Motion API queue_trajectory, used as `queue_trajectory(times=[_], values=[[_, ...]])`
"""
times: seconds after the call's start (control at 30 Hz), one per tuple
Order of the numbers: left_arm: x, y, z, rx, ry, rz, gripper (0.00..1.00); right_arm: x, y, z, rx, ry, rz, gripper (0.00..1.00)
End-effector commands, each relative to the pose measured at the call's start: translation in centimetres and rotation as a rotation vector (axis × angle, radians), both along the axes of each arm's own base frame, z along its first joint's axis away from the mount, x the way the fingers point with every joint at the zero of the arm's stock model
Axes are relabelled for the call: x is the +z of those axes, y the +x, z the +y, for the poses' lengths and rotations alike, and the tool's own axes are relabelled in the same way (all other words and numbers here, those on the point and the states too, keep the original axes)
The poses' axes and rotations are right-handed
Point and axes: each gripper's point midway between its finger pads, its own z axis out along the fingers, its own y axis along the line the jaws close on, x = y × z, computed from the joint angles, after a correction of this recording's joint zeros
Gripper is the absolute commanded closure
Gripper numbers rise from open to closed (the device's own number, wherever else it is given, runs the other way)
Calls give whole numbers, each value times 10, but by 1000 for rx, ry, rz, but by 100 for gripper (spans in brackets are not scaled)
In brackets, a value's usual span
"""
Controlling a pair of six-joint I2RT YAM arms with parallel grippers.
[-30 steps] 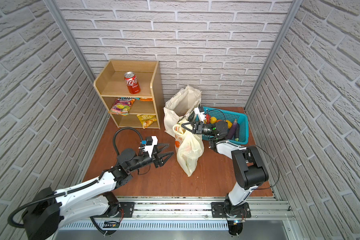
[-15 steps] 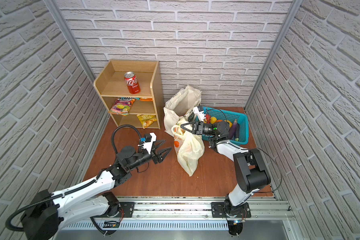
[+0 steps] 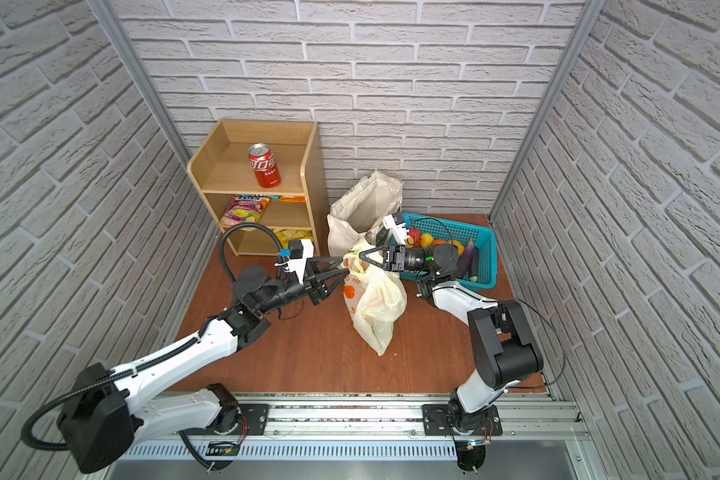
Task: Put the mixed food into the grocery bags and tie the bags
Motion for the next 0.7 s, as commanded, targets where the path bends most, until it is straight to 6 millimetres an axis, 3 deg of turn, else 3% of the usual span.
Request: queue_trajectory(times=[0.0,0.2,0.33,0.67], values=[[5,-4,-11,-88,2,-19,57,10,-12,0,8,14,-70,95],[-27,19,-19,-56,36,37,57,11,-15,0,13,14,-76,94],[-38,29,-20,-28,45,57,50,13,-17,0,16,13,-83,94],[-41,41,-31,-29,61,62,45,9,-19,0,17,9,-75,94]])
